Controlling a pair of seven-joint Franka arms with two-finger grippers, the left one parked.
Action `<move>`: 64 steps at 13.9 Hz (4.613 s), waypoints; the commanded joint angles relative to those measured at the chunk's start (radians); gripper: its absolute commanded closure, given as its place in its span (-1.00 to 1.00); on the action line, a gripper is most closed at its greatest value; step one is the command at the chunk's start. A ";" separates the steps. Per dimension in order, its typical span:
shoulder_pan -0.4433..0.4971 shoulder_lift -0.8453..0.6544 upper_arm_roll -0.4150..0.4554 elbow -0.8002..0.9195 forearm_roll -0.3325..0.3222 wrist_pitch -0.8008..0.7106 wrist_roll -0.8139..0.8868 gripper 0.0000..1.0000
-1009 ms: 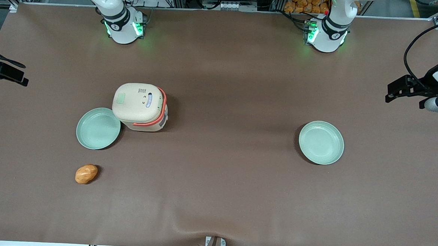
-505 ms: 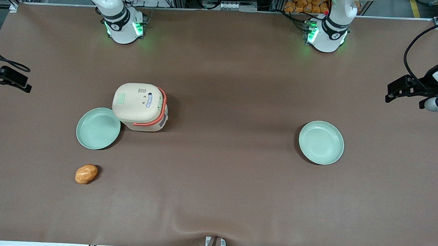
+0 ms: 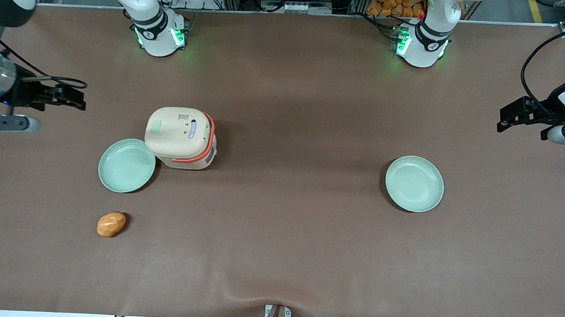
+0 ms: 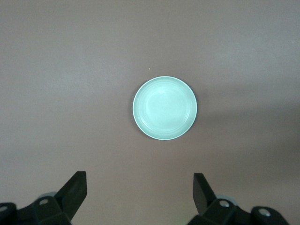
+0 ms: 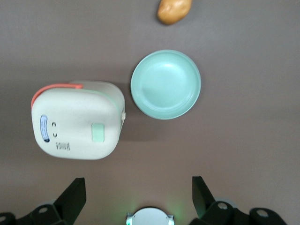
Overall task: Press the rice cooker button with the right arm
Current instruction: 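Move the right gripper toward the rice cooker's front button panel, then press the rice cooker's square button with the closed right gripper, then pull the right gripper back from the cooker as the lid pops open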
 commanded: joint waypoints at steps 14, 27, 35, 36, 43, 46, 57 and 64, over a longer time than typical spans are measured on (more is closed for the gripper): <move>0.119 0.119 -0.001 -0.193 0.136 0.002 0.060 1.00; 0.131 0.257 -0.001 -0.197 0.136 0.031 0.059 1.00; 0.131 0.283 -0.002 -0.197 0.135 0.080 0.054 1.00; 0.131 0.283 -0.002 -0.197 0.135 0.080 0.052 1.00; 0.130 0.308 -0.002 -0.197 0.133 0.106 0.049 1.00; 0.128 0.300 -0.002 -0.188 0.131 0.094 0.049 1.00; 0.119 0.170 -0.007 0.071 0.121 -0.032 0.048 -1.00; 0.070 0.064 -0.005 0.146 -0.008 -0.024 0.054 -1.00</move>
